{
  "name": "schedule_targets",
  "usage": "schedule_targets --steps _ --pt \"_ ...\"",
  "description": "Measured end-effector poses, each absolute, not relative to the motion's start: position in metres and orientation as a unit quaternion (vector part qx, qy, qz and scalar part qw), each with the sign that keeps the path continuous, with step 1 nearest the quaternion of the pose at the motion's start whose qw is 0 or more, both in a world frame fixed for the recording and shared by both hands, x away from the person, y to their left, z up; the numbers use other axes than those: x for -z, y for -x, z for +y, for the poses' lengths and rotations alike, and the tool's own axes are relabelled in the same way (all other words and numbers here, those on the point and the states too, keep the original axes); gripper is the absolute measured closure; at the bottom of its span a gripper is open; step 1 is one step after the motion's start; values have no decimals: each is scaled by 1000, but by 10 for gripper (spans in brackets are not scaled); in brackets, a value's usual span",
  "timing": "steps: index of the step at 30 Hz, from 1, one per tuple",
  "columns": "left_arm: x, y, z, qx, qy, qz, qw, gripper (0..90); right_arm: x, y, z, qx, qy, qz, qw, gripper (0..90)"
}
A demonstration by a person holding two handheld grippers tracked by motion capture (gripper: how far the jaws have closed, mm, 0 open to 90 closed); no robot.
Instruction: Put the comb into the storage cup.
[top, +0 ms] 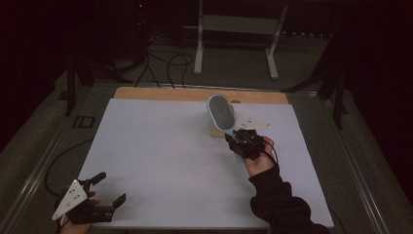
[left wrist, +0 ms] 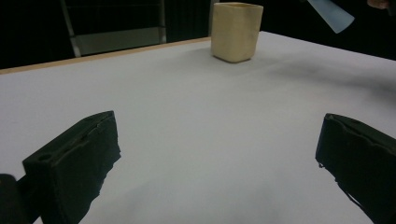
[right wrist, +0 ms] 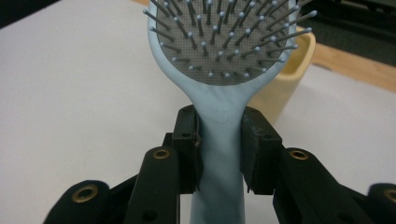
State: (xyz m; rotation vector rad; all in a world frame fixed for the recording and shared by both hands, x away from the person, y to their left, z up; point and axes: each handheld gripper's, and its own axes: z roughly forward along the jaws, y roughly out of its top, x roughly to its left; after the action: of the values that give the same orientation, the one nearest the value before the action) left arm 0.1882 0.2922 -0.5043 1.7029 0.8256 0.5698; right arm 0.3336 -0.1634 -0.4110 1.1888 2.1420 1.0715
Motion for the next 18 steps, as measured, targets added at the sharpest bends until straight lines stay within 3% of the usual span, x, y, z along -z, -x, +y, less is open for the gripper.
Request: schedule_targets --steps 18 --pt "505 -189 293 -238 -719 348 552 0 394 -370 -155 -421 -429 755 262 701"
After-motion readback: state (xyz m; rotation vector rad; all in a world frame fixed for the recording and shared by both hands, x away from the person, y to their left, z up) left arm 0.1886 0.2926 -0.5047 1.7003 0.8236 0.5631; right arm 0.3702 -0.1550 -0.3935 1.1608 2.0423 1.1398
